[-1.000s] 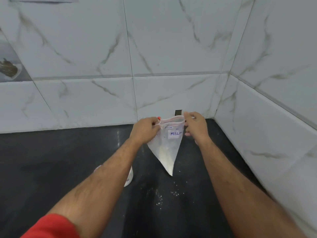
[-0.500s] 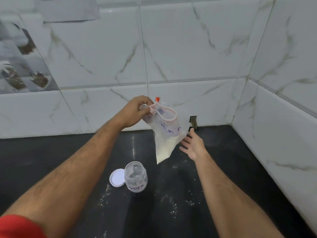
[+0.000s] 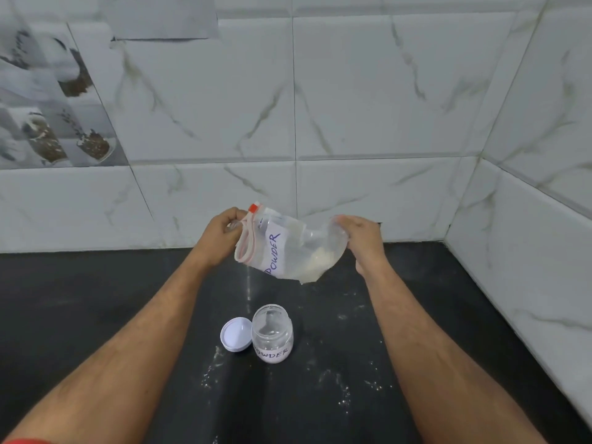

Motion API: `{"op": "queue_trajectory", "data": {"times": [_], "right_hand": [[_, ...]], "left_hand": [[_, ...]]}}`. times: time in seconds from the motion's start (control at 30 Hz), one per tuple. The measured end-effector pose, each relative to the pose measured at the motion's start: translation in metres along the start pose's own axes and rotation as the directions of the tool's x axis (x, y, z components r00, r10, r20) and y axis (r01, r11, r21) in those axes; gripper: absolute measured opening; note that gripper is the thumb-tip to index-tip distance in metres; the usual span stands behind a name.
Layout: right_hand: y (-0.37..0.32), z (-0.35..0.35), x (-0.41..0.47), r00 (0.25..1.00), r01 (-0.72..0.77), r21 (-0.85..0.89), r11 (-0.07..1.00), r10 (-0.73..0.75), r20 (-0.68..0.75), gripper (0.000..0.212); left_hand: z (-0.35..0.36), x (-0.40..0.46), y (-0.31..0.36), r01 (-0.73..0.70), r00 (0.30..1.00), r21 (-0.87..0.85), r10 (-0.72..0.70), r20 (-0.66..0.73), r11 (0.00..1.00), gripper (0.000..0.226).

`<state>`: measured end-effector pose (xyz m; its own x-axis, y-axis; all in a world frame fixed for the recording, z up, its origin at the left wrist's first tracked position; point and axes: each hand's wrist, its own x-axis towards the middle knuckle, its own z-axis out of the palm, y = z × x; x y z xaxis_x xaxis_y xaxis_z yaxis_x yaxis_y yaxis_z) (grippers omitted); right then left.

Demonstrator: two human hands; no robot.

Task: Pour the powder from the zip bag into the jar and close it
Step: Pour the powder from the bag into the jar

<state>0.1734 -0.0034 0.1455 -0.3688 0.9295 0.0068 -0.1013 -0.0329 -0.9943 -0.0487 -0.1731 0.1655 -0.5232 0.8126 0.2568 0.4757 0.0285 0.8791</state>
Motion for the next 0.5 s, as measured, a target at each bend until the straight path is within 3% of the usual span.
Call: {"op": "queue_trajectory", "data": {"times": [0.07, 0.17, 0.23, 0.3, 0.37, 0.5], "right_hand": [[-0.010, 0.004, 0.002, 0.998, 0.053, 0.000, 0.999, -0.053, -0.040, 0.018], [-0.022, 0.009, 0.003, 0.994, 0.099, -0.081, 0.992, -0.096, 0.043, 0.020], [-0.027, 0.010, 0.006, 0.987, 0.141, -0.049, 0.989, -0.145, -0.072, 0.021], [-0.029, 0.011, 0.008, 0.988, 0.128, -0.069, 0.989, -0.134, -0.083, 0.022], [-0.029, 0.013, 0.008, 0.994, 0.099, -0.123, 0.988, -0.102, -0.024, 0.019], [-0.027, 0.010, 0.007, 0.992, 0.047, -0.017, 0.999, -0.049, -0.119, 0.020]], "left_hand": [[-0.006, 0.000, -0.007, 0.009, 1.000, -0.017, -0.009, -0.008, 1.000, 0.009], [-0.014, -0.003, -0.015, 0.046, 0.999, -0.101, -0.047, -0.005, 0.994, 0.003], [-0.017, -0.006, -0.018, 0.037, 0.999, -0.119, -0.039, -0.015, 0.992, 0.015], [-0.019, -0.006, -0.020, 0.017, 0.999, -0.100, -0.020, -0.027, 0.995, 0.026], [-0.021, -0.005, -0.019, 0.000, 0.999, -0.103, -0.004, -0.037, 0.995, 0.021], [-0.023, 0.000, -0.007, -0.042, 0.999, -0.083, 0.040, -0.020, 0.996, 0.012]]}}
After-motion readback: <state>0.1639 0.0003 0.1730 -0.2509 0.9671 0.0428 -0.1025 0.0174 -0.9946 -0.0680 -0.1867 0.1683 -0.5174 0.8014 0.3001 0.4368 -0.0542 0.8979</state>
